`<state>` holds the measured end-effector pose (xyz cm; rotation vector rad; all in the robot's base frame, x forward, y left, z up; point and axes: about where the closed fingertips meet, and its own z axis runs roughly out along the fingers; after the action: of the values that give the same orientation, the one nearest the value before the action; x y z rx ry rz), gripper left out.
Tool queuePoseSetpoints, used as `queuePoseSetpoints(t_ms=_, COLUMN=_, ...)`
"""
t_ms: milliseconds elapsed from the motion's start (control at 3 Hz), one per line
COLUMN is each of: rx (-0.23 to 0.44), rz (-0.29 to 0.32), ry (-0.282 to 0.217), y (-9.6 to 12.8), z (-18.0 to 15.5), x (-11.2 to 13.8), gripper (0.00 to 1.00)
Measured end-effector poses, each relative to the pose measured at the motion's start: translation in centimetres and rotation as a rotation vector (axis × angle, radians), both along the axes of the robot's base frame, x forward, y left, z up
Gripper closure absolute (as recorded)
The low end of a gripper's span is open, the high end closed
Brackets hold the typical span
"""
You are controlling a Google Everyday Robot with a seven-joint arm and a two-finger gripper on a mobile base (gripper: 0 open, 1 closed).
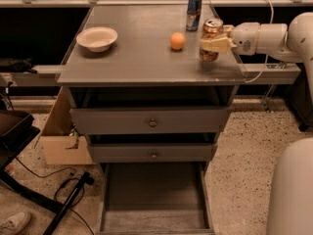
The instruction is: Place orange can into bottom drawer
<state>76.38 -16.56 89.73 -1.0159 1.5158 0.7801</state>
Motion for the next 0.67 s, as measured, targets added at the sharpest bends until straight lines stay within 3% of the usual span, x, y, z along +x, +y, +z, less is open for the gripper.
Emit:
queuePoseSetpoints(t_ms=333, rx=-0.026, rz=0.025, ry=-0.042, y=0.8, z=3.5, x=-2.5, gripper=1.00)
queuePoseSetpoints(t_ms=667, rx=-0.016, rz=0.039, ry=-0.075, y=1.7, z=5.8, x=-6.6, gripper=1.00)
